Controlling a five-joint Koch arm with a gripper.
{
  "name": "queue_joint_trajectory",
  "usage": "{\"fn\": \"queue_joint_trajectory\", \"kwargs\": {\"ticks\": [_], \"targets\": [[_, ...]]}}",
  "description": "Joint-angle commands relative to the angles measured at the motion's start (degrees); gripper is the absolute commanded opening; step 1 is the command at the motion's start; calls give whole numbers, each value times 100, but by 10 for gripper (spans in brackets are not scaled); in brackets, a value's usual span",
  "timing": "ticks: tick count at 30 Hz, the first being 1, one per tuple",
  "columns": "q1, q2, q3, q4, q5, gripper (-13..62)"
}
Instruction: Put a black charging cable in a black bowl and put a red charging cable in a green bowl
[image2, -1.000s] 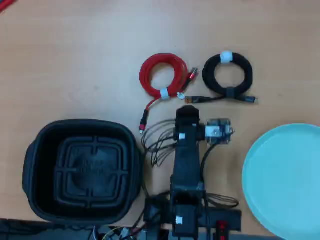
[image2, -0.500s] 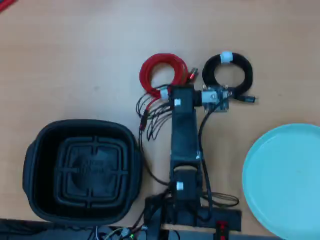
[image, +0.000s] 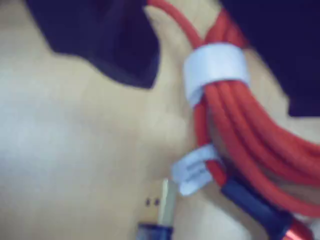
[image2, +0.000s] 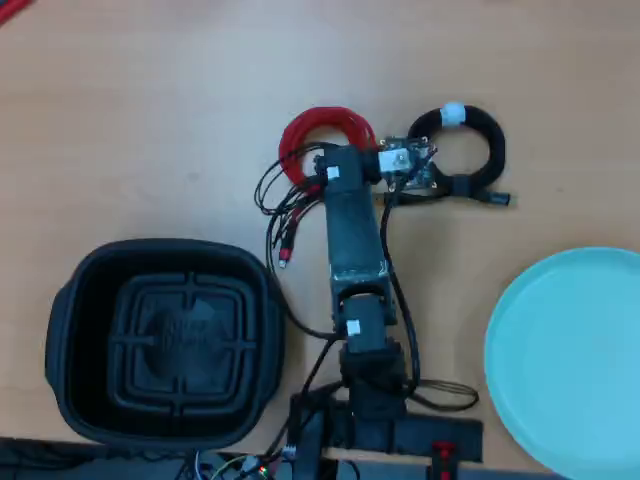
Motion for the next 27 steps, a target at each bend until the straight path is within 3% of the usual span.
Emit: {"fn": "queue_joint_trajectory", "kwargs": {"ticks": [1,8,16,27], "targets": [[-141,-9,-422,88,-387,282],[-413,-299,-527,0,-598,282],[-668,-1380,-1547,176,-1002,282],[-650,-1819,-1538,246,-1002,275]]}}
